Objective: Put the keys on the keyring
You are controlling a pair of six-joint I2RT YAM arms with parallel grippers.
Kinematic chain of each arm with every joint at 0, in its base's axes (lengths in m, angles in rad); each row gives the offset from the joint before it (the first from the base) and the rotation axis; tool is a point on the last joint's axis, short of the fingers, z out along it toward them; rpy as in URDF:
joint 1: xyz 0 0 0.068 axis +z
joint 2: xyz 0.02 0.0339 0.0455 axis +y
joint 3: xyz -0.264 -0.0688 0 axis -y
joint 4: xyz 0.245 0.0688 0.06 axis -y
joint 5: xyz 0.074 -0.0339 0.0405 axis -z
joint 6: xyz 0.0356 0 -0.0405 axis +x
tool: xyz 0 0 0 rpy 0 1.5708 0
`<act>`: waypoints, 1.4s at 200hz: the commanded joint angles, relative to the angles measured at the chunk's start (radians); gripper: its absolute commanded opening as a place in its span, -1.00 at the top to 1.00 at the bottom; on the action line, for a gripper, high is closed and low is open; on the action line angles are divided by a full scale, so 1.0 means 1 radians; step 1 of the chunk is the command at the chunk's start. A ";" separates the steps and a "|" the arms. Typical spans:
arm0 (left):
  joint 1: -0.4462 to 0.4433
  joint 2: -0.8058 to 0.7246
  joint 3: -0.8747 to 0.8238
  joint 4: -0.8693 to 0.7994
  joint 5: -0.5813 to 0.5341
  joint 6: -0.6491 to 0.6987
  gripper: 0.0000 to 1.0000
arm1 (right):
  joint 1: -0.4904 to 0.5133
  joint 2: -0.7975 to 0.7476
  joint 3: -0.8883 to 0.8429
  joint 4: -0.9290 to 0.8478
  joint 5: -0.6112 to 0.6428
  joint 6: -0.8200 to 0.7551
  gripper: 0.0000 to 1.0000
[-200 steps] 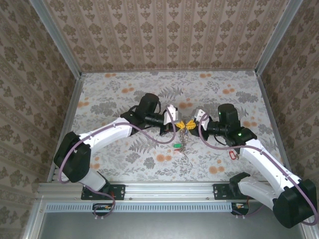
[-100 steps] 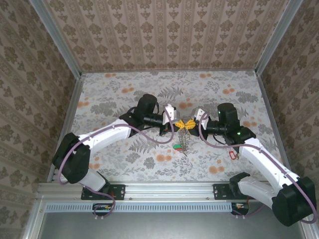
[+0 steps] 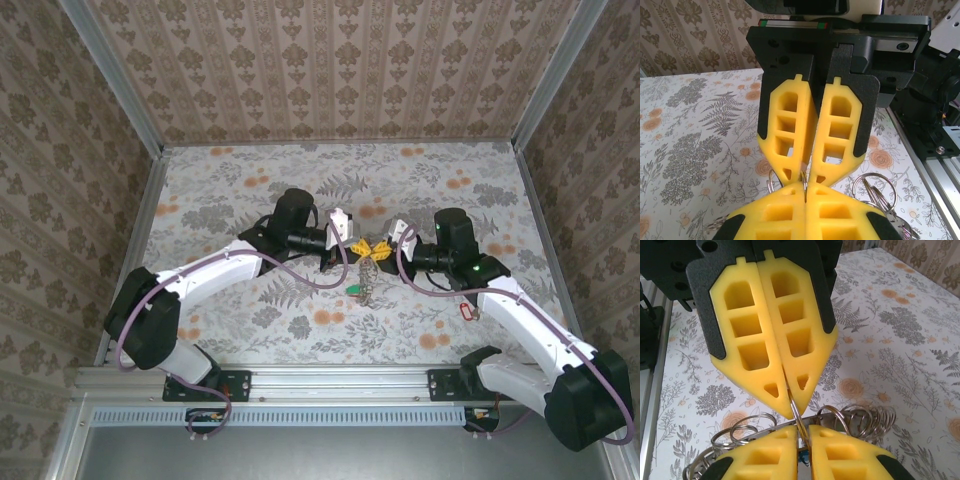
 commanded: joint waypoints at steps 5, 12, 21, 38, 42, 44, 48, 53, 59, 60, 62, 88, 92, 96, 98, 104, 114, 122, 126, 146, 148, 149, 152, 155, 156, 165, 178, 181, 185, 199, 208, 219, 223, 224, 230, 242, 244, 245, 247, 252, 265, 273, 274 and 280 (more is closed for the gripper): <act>-0.003 -0.041 0.010 0.048 0.062 -0.010 1.00 | -0.004 -0.008 -0.010 0.059 -0.024 0.033 0.81; -0.003 -0.039 0.010 0.045 0.061 -0.010 1.00 | -0.004 -0.009 -0.008 0.059 -0.023 0.032 0.85; -0.004 -0.041 0.010 0.044 0.059 -0.009 1.00 | -0.004 -0.009 -0.004 0.056 -0.013 0.031 0.90; -0.004 -0.043 0.013 0.022 0.043 0.003 1.00 | -0.003 -0.009 0.006 0.034 0.009 0.022 1.00; -0.004 -0.044 0.016 0.010 0.038 0.008 1.00 | -0.004 -0.009 0.009 0.029 0.015 0.021 1.00; -0.004 -0.045 0.017 0.004 0.036 0.013 1.00 | -0.004 -0.009 0.011 0.025 0.016 0.019 1.00; -0.004 -0.045 0.020 -0.013 0.030 0.023 0.95 | -0.003 -0.009 0.016 0.018 0.020 0.015 1.00; -0.004 -0.045 0.026 -0.038 0.020 0.035 0.86 | -0.004 -0.010 0.021 0.005 0.022 0.006 1.00; -0.004 -0.044 0.036 -0.072 0.005 0.052 0.76 | -0.002 -0.009 0.029 -0.012 0.026 -0.004 1.00; -0.004 -0.043 0.037 -0.079 0.004 0.055 0.74 | -0.002 -0.008 0.030 -0.017 0.027 -0.006 1.00; -0.005 -0.043 0.040 -0.091 -0.002 0.061 0.72 | -0.002 -0.008 0.033 -0.022 0.030 -0.010 1.00; -0.010 -0.036 0.089 -0.226 -0.063 0.133 0.58 | 0.017 -0.006 0.075 -0.116 0.079 -0.067 1.00; -0.011 -0.032 0.098 -0.244 -0.072 0.139 0.57 | 0.022 -0.006 0.080 -0.127 0.090 -0.075 1.00; -0.011 -0.028 0.107 -0.259 -0.077 0.144 0.56 | 0.024 -0.006 0.084 -0.135 0.101 -0.082 1.00; -0.012 -0.028 0.112 -0.266 -0.076 0.148 0.56 | 0.027 -0.006 0.087 -0.140 0.106 -0.087 1.00; -0.012 -0.021 0.125 -0.287 -0.076 0.158 0.54 | 0.032 -0.006 0.092 -0.152 0.116 -0.100 1.00; -0.016 -0.010 0.149 -0.319 -0.079 0.172 0.52 | 0.037 -0.006 0.099 -0.164 0.131 -0.112 1.00; -0.020 -0.001 0.165 -0.341 -0.079 0.181 0.52 | 0.040 -0.006 0.105 -0.172 0.137 -0.119 1.00; -0.022 0.004 0.171 -0.351 -0.078 0.185 0.52 | 0.041 -0.006 0.108 -0.176 0.139 -0.124 1.00; -0.035 0.023 0.193 -0.377 -0.085 0.199 0.51 | 0.045 -0.007 0.119 -0.193 0.143 -0.137 1.00; -0.035 0.025 0.195 -0.378 -0.085 0.200 0.51 | 0.046 -0.008 0.120 -0.195 0.142 -0.138 1.00; -0.036 0.026 0.195 -0.380 -0.085 0.200 0.51 | 0.046 -0.008 0.120 -0.194 0.142 -0.139 1.00; -0.037 0.028 0.199 -0.381 -0.085 0.203 0.52 | 0.046 -0.008 0.120 -0.195 0.143 -0.139 1.00; -0.038 0.030 0.200 -0.384 -0.087 0.203 0.51 | 0.048 -0.009 0.120 -0.194 0.142 -0.141 1.00; -0.039 0.030 0.201 -0.385 -0.087 0.203 0.51 | 0.048 -0.009 0.120 -0.194 0.142 -0.141 1.00; -0.043 0.036 0.207 -0.388 -0.094 0.204 0.51 | 0.048 -0.012 0.120 -0.193 0.140 -0.143 1.00; -0.045 0.041 0.210 -0.390 -0.097 0.206 0.50 | 0.048 -0.014 0.120 -0.192 0.135 -0.142 1.00; -0.046 0.043 0.212 -0.390 -0.099 0.209 0.49 | 0.048 -0.014 0.121 -0.192 0.134 -0.143 1.00; -0.047 0.044 0.212 -0.389 -0.099 0.208 0.49 | 0.049 -0.013 0.122 -0.192 0.133 -0.143 1.00; -0.050 0.049 0.219 -0.392 -0.102 0.209 0.49 | 0.050 -0.015 0.119 -0.187 0.130 -0.143 1.00; -0.049 0.050 0.223 -0.392 -0.106 0.209 0.49 | 0.050 -0.015 0.116 -0.185 0.128 -0.143 1.00; -0.051 0.054 0.223 -0.393 -0.114 0.212 0.48 | 0.050 -0.017 0.117 -0.182 0.124 -0.142 1.00; -0.051 0.056 0.224 -0.395 -0.115 0.213 0.49 | 0.050 -0.018 0.116 -0.180 0.124 -0.140 1.00; -0.051 0.056 0.223 -0.395 -0.116 0.214 0.49 | 0.050 -0.018 0.115 -0.178 0.124 -0.139 1.00; -0.052 0.056 0.224 -0.397 -0.118 0.216 0.49 | 0.050 -0.020 0.114 -0.177 0.124 -0.138 1.00; -0.052 0.058 0.226 -0.402 -0.122 0.218 0.48 | 0.050 -0.021 0.112 -0.175 0.119 -0.136 1.00; -0.053 0.058 0.226 -0.403 -0.123 0.219 0.48 | 0.050 -0.021 0.112 -0.174 0.119 -0.136 1.00; -0.053 0.058 0.226 -0.403 -0.124 0.219 0.48 | 0.050 -0.021 0.112 -0.174 0.119 -0.136 1.00; -0.053 0.058 0.226 -0.403 -0.123 0.220 0.48 | 0.050 -0.023 0.112 -0.173 0.119 -0.137 1.00; -0.053 0.059 0.227 -0.404 -0.123 0.221 0.48 | 0.050 -0.024 0.111 -0.173 0.118 -0.136 1.00; -0.055 0.059 0.226 -0.404 -0.126 0.220 0.47 | 0.050 -0.027 0.109 -0.168 0.114 -0.134 1.00; -0.054 0.058 0.225 -0.402 -0.128 0.220 0.47 | 0.050 -0.030 0.107 -0.164 0.110 -0.132 1.00; -0.055 0.058 0.226 -0.401 -0.128 0.221 0.48 | 0.050 -0.030 0.107 -0.162 0.109 -0.131 1.00; -0.056 0.059 0.226 -0.400 -0.124 0.220 0.51 | 0.050 -0.032 0.103 -0.158 0.107 -0.129 1.00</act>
